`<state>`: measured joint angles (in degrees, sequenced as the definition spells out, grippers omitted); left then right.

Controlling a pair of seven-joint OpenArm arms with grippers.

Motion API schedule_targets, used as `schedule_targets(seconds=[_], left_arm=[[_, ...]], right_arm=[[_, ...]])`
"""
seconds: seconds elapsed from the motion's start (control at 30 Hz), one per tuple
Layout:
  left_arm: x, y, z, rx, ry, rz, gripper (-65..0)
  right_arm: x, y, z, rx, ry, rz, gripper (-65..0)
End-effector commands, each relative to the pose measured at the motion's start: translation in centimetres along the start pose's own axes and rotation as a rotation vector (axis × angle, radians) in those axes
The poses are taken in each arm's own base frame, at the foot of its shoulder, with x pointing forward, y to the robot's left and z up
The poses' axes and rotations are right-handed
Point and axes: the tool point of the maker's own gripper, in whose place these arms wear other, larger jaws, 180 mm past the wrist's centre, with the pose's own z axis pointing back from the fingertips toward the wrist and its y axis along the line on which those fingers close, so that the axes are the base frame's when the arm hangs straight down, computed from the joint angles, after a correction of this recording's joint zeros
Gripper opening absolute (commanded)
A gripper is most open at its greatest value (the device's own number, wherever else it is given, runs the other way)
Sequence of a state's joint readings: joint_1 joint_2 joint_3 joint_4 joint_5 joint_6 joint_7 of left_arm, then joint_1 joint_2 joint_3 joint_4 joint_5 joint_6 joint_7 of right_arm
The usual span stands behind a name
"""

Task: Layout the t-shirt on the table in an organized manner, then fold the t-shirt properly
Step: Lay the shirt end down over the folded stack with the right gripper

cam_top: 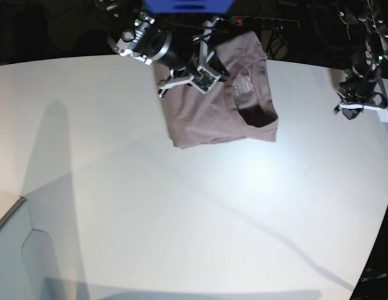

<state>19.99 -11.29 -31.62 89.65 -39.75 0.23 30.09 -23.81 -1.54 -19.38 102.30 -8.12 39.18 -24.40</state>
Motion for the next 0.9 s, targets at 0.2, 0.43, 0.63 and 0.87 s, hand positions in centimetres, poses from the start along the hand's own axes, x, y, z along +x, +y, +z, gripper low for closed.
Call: schedule_targets(seconds=[0.2, 0.43, 0.63, 0.87], left_arm=[[0.6, -0.1, 0.9, -0.055, -0.012, 0.089, -56.9], [1.0, -2.2, 2.2, -0.109, -0.004, 0.065, -53.7], [-0.7, -3.9, 2.9, -0.154, 0.127, 0.048, -50.4], [-1.8, -5.2, 3.2, -0.217, 0.171, 0.152, -34.9]], right_arm=[[0.9, -0.5, 0.5, -0.011, -0.044, -0.013, -61.8], [0.7, -0.5, 0.5, -0.011, -0.040, -0.016, -61.8], [0.3, -1.5, 0.8, -0.039, -0.032, -0.026, -61.7], [-0.1, -2.2, 1.1, -0.062, -0.024, -0.036, -61.7]])
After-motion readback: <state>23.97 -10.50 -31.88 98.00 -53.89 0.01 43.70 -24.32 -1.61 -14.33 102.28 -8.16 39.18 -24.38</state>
